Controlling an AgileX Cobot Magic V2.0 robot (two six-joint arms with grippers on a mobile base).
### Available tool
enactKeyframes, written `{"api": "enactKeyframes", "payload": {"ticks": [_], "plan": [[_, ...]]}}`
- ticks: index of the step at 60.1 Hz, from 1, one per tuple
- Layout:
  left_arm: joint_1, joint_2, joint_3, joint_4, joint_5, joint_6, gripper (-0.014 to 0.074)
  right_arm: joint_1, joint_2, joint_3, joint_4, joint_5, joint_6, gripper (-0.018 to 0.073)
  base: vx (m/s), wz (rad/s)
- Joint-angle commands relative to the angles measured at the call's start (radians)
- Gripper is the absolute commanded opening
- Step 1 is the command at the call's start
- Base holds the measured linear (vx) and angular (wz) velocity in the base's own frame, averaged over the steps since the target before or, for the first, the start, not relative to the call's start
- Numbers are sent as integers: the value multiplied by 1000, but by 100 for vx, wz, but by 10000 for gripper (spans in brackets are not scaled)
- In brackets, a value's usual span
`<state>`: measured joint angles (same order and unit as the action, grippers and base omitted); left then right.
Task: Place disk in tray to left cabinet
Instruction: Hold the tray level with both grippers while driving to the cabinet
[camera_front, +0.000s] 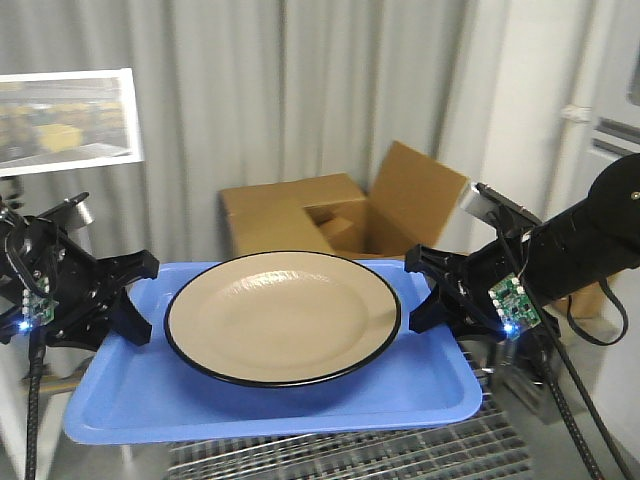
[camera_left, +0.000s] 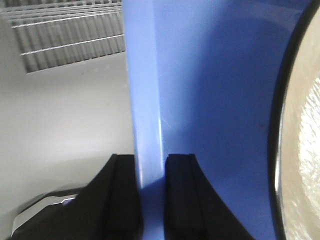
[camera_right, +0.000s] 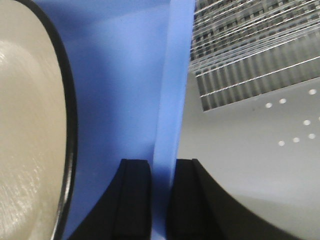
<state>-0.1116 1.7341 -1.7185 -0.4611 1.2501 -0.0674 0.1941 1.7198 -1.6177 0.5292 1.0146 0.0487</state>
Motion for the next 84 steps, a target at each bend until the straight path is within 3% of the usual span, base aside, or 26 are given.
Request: {"api": "enactKeyframes", "payload": {"ticks": [1, 84], "plan": [[-34, -56, -38, -229, -24, -5, 0, 26, -55, -35, 207, -32, -13, -1, 23, -56], [-34, -56, -38, -229, -24, -5, 0, 26, -55, -35, 207, -32, -13, -1, 16, -62]]}}
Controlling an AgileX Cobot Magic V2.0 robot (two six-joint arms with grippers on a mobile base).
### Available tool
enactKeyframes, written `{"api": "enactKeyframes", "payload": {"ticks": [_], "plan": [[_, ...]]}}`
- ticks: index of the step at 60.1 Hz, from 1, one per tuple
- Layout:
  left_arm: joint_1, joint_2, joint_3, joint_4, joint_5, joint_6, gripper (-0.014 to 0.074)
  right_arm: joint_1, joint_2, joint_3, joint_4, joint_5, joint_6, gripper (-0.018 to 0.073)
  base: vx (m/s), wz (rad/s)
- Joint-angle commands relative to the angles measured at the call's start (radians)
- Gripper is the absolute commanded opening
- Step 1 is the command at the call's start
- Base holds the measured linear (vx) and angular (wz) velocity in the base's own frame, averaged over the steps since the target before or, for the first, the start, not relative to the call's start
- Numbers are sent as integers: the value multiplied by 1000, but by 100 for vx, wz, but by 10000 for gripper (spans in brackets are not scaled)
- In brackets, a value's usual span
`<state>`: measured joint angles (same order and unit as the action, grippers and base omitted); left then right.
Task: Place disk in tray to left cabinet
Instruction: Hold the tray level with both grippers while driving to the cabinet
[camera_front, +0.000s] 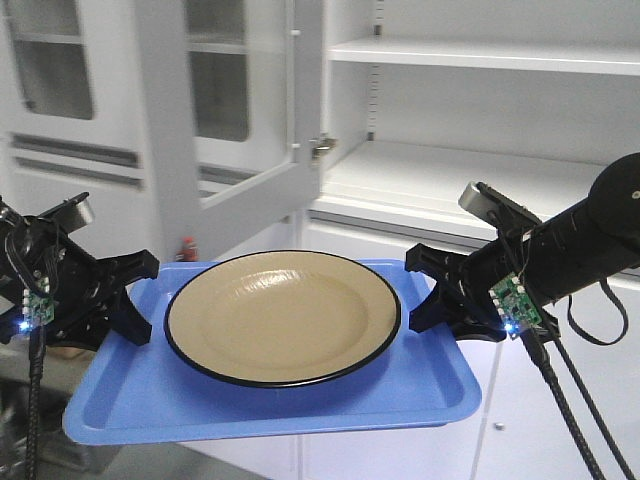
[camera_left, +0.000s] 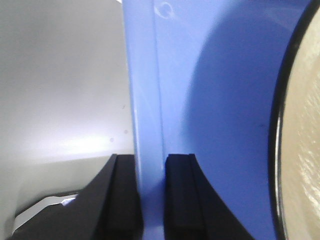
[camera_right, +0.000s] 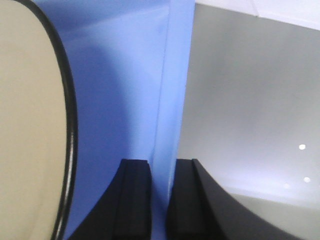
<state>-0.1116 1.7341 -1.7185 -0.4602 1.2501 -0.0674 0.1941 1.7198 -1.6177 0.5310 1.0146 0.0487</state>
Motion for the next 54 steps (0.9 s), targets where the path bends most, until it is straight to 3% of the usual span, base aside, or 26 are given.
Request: {"api": "enactKeyframes", "payload": {"ticks": [1, 54], "plan": [[-34, -56, -38, -230, -24, -5, 0, 26, -55, -35, 206, -32, -13, -1, 15, -53], [-34, -56, -38, -230, -24, -5, 0, 26, -55, -35, 206, -31, -13, -1, 22, -31]]}}
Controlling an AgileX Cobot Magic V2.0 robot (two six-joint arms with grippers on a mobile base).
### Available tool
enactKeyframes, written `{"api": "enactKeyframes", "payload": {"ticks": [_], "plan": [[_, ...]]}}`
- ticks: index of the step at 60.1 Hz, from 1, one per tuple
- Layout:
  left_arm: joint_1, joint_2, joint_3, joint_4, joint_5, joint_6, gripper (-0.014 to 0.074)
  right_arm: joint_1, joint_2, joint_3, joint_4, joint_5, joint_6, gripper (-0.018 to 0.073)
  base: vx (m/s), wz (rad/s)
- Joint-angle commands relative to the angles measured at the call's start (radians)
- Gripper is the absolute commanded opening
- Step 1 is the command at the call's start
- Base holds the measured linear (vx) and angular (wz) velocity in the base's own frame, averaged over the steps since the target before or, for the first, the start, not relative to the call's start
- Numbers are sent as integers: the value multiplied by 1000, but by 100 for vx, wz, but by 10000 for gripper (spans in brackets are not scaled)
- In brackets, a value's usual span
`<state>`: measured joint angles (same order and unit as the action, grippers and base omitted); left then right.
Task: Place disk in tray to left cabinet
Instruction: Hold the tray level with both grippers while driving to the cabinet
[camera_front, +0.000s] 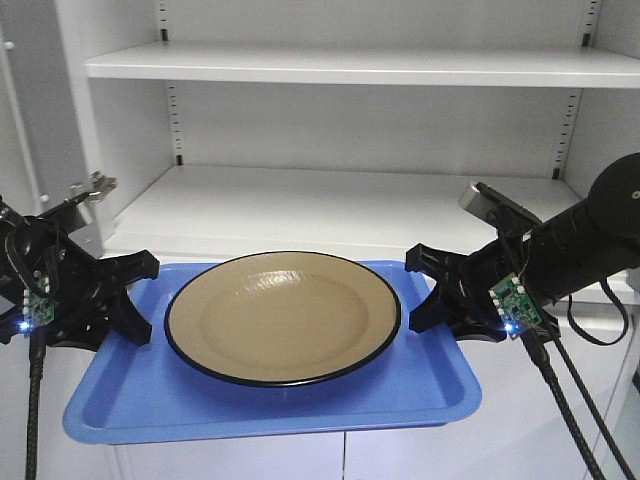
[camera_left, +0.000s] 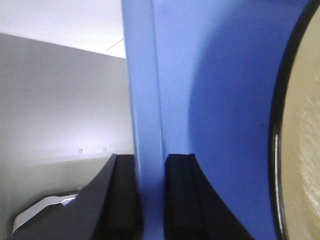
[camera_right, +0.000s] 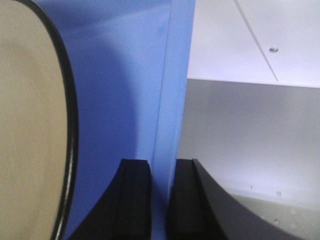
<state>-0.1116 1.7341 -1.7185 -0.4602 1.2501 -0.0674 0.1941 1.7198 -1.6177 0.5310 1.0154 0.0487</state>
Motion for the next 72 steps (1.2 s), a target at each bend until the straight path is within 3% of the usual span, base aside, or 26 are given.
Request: {"api": "enactKeyframes", "payload": {"ticks": [1, 72], "plan": [[-34, -56, -38, -230, -24, -5, 0, 26, -55, -35, 206, -32, -13, -1, 30, -19], [-34, -56, -38, -230, -24, -5, 0, 26, -55, -35, 206, -33, -13, -1, 25, -9]]}}
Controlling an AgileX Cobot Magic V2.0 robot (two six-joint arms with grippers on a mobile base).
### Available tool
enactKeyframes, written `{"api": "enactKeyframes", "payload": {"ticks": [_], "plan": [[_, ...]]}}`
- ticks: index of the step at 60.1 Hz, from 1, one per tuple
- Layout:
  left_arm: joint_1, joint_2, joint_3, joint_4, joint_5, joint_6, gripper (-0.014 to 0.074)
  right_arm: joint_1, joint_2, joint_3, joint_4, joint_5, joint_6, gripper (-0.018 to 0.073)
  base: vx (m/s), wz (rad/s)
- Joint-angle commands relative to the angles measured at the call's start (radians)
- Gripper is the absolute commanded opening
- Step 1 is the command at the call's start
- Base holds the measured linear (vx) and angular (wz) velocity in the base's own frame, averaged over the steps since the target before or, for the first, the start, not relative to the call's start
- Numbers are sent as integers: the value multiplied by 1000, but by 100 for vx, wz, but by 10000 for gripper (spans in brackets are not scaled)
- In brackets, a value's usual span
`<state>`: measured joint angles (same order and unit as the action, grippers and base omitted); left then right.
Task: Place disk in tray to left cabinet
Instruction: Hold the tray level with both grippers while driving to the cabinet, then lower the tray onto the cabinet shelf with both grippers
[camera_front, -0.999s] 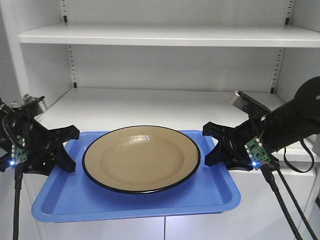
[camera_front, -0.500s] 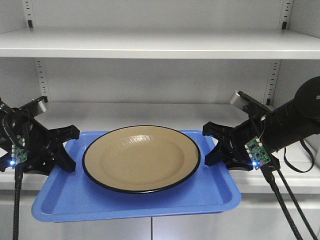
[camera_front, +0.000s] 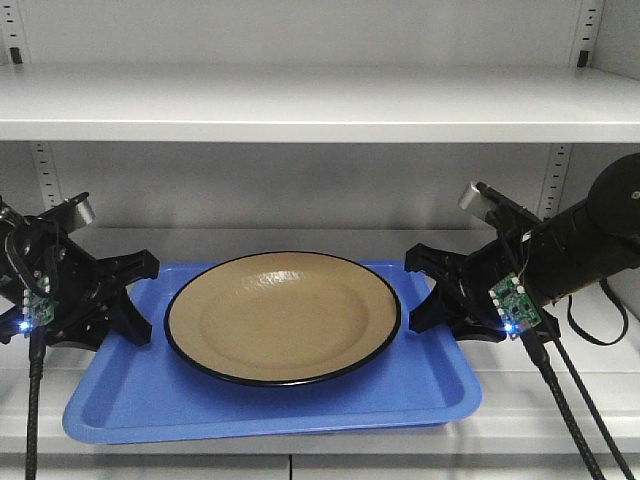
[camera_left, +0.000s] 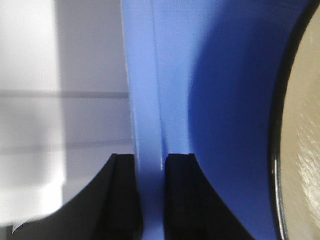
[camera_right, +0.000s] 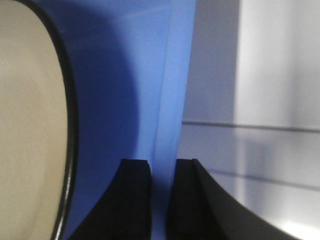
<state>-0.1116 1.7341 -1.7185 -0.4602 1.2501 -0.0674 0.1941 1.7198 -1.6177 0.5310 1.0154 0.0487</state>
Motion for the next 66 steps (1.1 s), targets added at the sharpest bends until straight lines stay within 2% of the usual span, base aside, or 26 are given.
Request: {"api": "enactKeyframes", "payload": {"ticks": [1, 66], "plan": [[-34, -56, -38, -230, -24, -5, 0, 26, -55, -35, 206, -33, -13, -1, 16, -4], [-34, -56, -38, -230, -28, -5, 0, 26, -55, -35, 206, -42, -13, -1, 6, -3]]}}
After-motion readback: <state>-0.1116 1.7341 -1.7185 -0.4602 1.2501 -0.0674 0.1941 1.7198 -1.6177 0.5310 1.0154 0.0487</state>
